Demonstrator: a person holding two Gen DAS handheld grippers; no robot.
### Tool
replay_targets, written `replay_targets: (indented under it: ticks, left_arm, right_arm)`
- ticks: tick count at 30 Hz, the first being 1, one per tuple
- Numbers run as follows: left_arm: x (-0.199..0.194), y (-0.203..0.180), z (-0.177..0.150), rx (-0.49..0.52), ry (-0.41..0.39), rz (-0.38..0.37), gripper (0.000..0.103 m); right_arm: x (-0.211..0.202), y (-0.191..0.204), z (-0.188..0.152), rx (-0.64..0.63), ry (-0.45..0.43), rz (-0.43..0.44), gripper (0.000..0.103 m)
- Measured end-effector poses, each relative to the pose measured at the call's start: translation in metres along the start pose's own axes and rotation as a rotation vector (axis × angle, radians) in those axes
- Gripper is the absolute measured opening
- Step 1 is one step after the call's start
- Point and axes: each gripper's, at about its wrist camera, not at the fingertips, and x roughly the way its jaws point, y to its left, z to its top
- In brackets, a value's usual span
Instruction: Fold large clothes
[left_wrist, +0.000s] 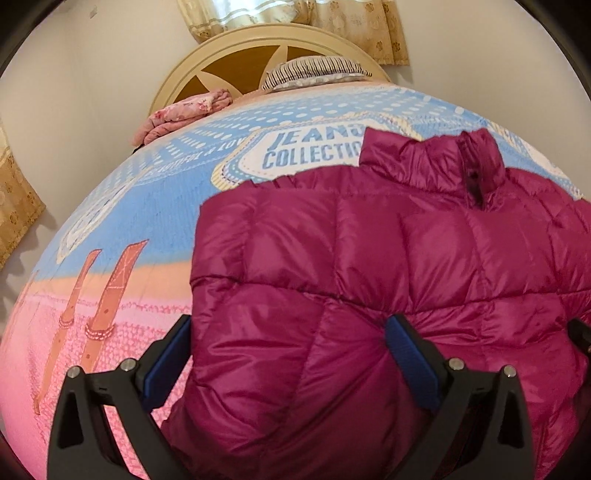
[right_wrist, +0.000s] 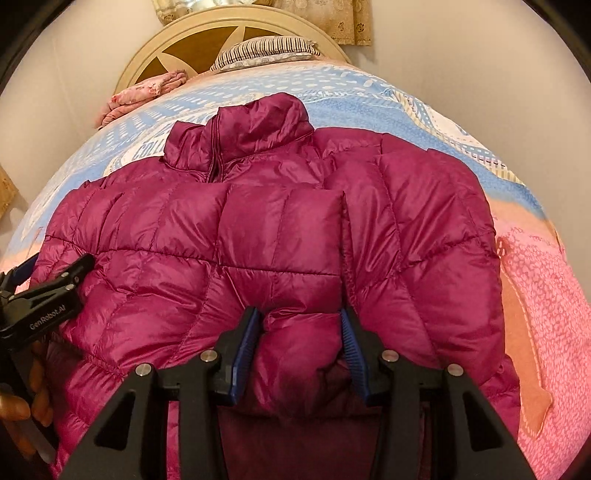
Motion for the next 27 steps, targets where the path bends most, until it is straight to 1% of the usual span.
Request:
replay_targets:
  ticks: [2,4,5,7,8,10,11,13,14,15,17,18,19,20,22,25,27]
  left_arm:
    - [0.001,-0.003,0.0,0.015,0.003,0.015,0.103]
    - [0.001,-0.002,0.0,0.014,0.011,0.008,0.103]
    - [0.0,0.0,0.0,0.011,0.02,-0.005,0.103]
    - [-0.006,0.01,-0.002,0.006,0.042,-0.068,0.103]
    - [-0.011,0.015,-0.003,0.009,0.047,-0.101,0.103]
    - [-0.023,0.026,0.0,0.014,0.045,-0.126,0.103]
    - [-0.029,0.03,0.003,0.015,0.031,-0.134,0.103]
    - [-0.045,0.042,0.018,0.001,-0.016,-0.156,0.103]
    - [-0.049,0.046,0.026,-0.011,-0.028,-0.17,0.103]
    - [-0.052,0.052,0.037,-0.031,-0.034,-0.187,0.103]
    - [-0.048,0.061,0.061,-0.07,-0.034,-0.204,0.103]
    - [-0.045,0.064,0.07,-0.079,-0.037,-0.203,0.103]
    - [-0.04,0.064,0.08,-0.082,-0.043,-0.195,0.103]
    - [-0.033,0.064,0.09,-0.085,-0.04,-0.188,0.103]
    - [-0.021,0.062,0.1,-0.087,-0.023,-0.187,0.103]
    - [0.0,0.055,0.114,-0.092,0.011,-0.206,0.103]
    - [0.008,0.053,0.118,-0.106,0.032,-0.228,0.103]
  right_arm:
    - [0.0,0.0,0.0,-0.004,-0.001,-0.005,0.045]
    - [-0.001,0.0,0.001,-0.01,0.006,-0.001,0.046]
    - [-0.002,0.001,0.002,-0.022,0.013,-0.003,0.046]
    - [-0.009,0.002,0.004,-0.052,0.037,0.002,0.046]
    - [-0.016,0.0,0.007,-0.054,0.053,0.015,0.047]
    - [-0.03,-0.008,0.015,-0.022,0.046,0.055,0.048]
    - [-0.04,-0.014,0.025,0.003,0.025,0.078,0.049]
    - [-0.049,-0.021,0.047,0.045,-0.003,0.114,0.056]
    - [-0.05,-0.025,0.065,0.08,-0.005,0.151,0.063]
    - [-0.048,-0.028,0.082,0.117,0.001,0.185,0.065]
    - [-0.037,-0.028,0.111,0.157,0.024,0.233,0.066]
    - [-0.023,-0.028,0.133,0.184,0.05,0.255,0.066]
    - [-0.011,-0.027,0.149,0.214,0.063,0.253,0.066]
    - [-0.004,-0.024,0.157,0.228,0.074,0.252,0.066]
    - [0.026,-0.017,0.184,0.265,0.119,0.256,0.066]
    - [0.074,-0.01,0.215,0.297,0.187,0.176,0.066]
    - [0.093,-0.013,0.219,0.345,0.218,0.145,0.066]
